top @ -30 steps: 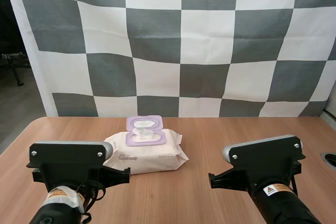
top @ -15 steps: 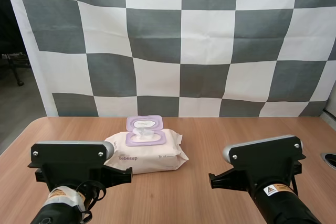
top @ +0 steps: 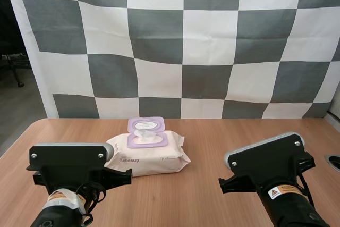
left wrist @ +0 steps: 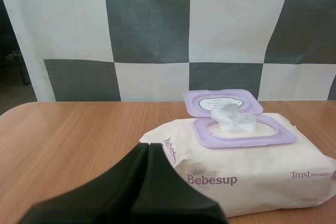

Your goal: Open the wet wipes lid

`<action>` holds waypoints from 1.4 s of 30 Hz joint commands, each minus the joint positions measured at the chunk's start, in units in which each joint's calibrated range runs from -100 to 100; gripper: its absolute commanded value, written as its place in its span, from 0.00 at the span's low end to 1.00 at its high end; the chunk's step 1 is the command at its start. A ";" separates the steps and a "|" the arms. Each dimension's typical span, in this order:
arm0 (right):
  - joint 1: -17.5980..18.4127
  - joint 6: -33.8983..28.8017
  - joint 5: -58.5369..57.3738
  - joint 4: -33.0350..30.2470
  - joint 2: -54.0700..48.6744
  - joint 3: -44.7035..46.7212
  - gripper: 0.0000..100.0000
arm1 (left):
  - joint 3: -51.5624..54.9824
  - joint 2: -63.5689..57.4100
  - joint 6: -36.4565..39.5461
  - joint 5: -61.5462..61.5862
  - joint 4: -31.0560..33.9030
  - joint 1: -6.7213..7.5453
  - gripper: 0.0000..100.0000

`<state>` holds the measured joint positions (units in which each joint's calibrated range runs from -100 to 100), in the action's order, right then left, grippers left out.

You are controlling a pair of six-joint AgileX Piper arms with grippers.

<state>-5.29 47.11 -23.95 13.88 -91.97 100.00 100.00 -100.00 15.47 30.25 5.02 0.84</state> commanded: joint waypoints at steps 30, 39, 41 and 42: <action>0.00 -15.42 -7.80 -9.65 -0.03 0.00 0.00 | 0.00 0.00 0.04 -0.09 0.15 -0.01 0.00; 0.00 -11.46 -7.80 -10.69 -0.03 0.00 0.00 | 0.00 0.00 0.04 -0.09 0.15 -0.01 0.00; 0.00 -11.46 -7.80 -10.69 -0.03 0.00 0.00 | 0.00 0.00 0.04 -0.09 0.15 -0.01 0.00; 0.07 -11.46 -7.80 -10.67 -0.03 0.00 0.00 | 0.00 0.00 0.04 -0.09 0.15 -0.01 0.00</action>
<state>-5.29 35.61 -31.77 3.15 -91.97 100.00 100.00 -100.00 15.47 30.25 5.17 0.84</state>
